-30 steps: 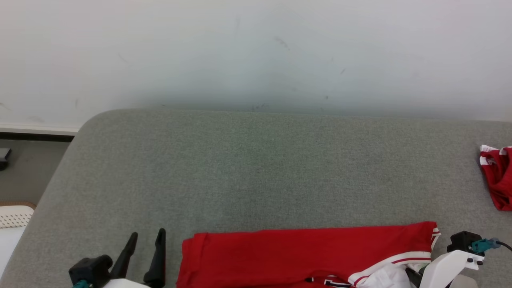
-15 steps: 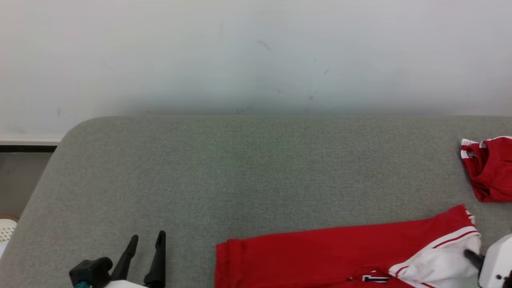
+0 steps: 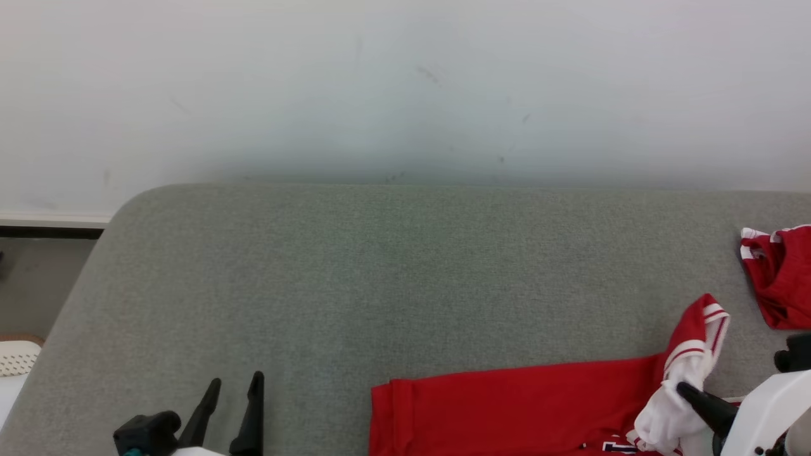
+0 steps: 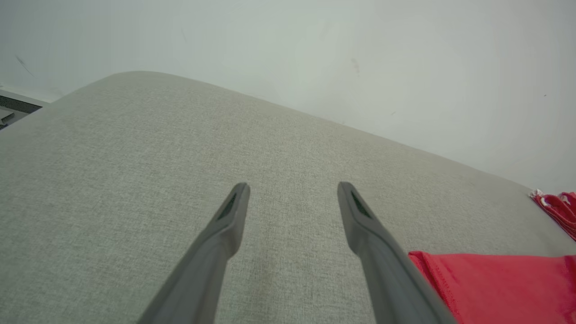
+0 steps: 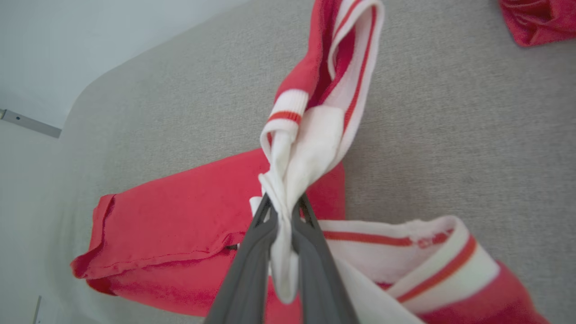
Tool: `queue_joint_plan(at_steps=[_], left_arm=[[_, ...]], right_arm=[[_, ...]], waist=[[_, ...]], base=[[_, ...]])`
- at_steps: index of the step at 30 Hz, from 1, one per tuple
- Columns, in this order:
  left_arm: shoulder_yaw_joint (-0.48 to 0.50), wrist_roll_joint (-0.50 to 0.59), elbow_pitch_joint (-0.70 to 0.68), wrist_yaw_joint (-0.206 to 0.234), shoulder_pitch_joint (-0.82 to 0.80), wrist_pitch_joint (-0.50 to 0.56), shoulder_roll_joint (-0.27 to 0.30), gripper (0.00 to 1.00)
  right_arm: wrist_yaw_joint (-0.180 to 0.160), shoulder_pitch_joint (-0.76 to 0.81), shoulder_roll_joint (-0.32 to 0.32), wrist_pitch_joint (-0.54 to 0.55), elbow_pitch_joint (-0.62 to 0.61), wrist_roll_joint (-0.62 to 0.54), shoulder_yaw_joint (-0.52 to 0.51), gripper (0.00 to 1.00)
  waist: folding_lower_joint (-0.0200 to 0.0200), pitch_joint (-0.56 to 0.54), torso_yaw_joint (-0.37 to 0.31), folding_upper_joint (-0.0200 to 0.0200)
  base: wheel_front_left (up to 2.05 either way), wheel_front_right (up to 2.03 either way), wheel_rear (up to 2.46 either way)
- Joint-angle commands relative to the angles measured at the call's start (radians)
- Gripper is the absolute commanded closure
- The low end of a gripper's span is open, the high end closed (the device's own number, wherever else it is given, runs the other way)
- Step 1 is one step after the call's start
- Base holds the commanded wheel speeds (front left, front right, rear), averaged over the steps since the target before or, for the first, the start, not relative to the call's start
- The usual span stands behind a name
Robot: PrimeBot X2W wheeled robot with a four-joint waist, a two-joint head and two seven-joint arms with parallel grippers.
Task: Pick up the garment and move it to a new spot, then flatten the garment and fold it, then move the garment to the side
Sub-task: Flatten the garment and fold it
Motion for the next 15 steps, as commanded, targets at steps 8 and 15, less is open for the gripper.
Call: queue_joint_plan(at_steps=[8, 15], left_arm=[[-0.004, -0.013, 0.022, -0.006, 0.000, -0.004, -0.006, 0.00], [-0.013, -0.016, 0.041, -0.012, -0.010, -0.004, -0.014, 0.00]], right_arm=[[0.000, 0.049, 0.051, 0.019, -0.111, 0.069, 0.118, 1.00], [0.000, 0.007, 0.086, -0.018, -0.015, 0.110, 0.233, 1.00]], waist=[[0.0000, -0.019, 0.058, -0.0001], [0.0000, -0.022, 0.107, -0.0001]], base=[[0.00, 0.00, 0.00], [0.00, 0.00, 0.00]])
